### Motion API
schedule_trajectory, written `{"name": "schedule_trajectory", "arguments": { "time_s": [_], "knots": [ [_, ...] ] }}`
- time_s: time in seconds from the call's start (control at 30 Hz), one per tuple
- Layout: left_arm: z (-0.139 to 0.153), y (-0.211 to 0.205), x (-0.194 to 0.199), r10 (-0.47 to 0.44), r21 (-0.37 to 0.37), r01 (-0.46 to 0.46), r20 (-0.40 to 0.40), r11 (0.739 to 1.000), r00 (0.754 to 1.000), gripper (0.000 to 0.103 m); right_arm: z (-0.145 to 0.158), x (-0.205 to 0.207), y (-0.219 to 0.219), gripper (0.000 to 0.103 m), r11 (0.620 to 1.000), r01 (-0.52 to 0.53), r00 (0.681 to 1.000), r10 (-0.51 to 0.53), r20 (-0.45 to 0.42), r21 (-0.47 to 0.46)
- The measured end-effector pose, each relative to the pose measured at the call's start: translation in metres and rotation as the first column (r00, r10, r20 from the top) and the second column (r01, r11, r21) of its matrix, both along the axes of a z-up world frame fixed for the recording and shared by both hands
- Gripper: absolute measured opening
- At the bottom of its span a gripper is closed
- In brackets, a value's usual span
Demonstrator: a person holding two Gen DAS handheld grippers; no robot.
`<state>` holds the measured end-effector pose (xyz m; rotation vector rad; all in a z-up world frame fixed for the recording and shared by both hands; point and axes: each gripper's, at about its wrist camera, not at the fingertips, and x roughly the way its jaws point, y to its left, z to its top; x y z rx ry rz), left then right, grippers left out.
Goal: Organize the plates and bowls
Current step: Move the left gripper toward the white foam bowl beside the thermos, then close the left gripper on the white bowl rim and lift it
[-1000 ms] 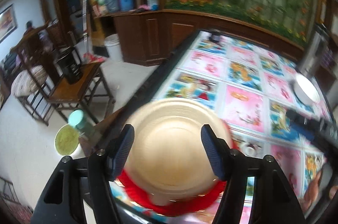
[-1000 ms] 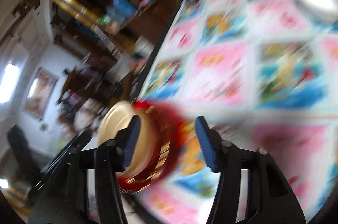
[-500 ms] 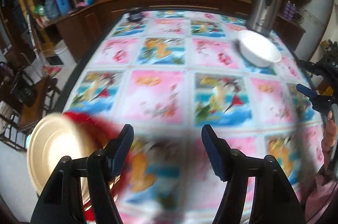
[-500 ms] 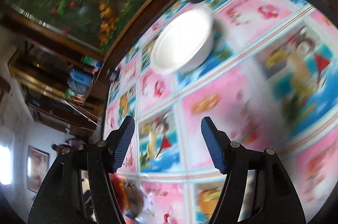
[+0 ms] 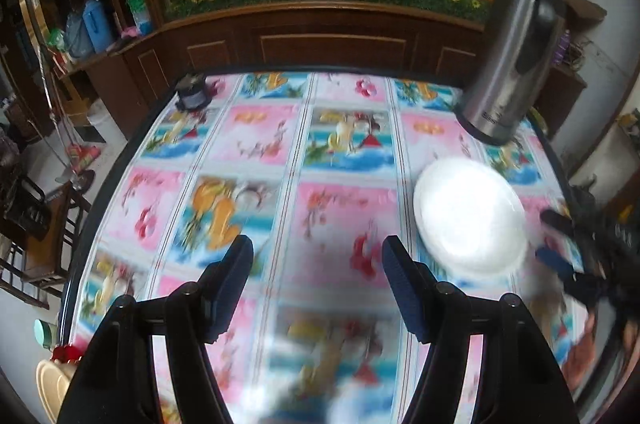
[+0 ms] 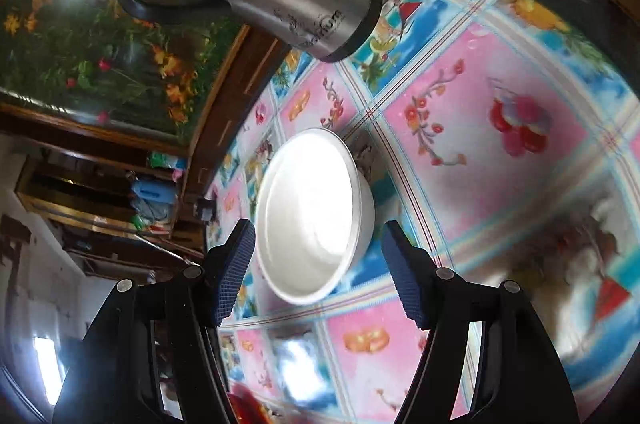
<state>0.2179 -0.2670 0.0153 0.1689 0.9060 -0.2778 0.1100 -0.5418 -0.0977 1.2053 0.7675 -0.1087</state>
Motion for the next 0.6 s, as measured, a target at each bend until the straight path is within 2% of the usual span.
{"name": "schedule_trajectory", "arguments": {
  "time_s": [0.17, 0.27, 0.43, 0.6],
  "knots": [
    [-0.032, -0.041, 0.026, 0.009, 0.041, -0.007, -0.047, 0.999, 0.999, 0.069, -0.005, 0.021, -0.002, 0.066, 0.997, -0.031, 0.999, 0.029, -0.039, -0.076],
    [-0.046, -0.056, 0.034, 0.01, 0.035, -0.007, -0.082, 0.999, 0.997, 0.069, -0.006, 0.027, -0.007, 0.066, 0.993, -0.034, 0.999, 0.03, -0.04, -0.114],
    [-0.055, -0.067, 0.04, 0.013, 0.0, -0.014, -0.117, 1.0, 0.993, 0.069, -0.012, 0.031, -0.01, 0.066, 0.994, -0.038, 0.999, 0.036, -0.031, -0.1],
    [-0.067, -0.076, 0.047, 0.002, -0.032, -0.008, -0.188, 0.999, 0.982, 0.069, -0.021, 0.038, -0.006, 0.066, 0.993, -0.065, 0.997, 0.06, -0.051, -0.099]
  ]
}}
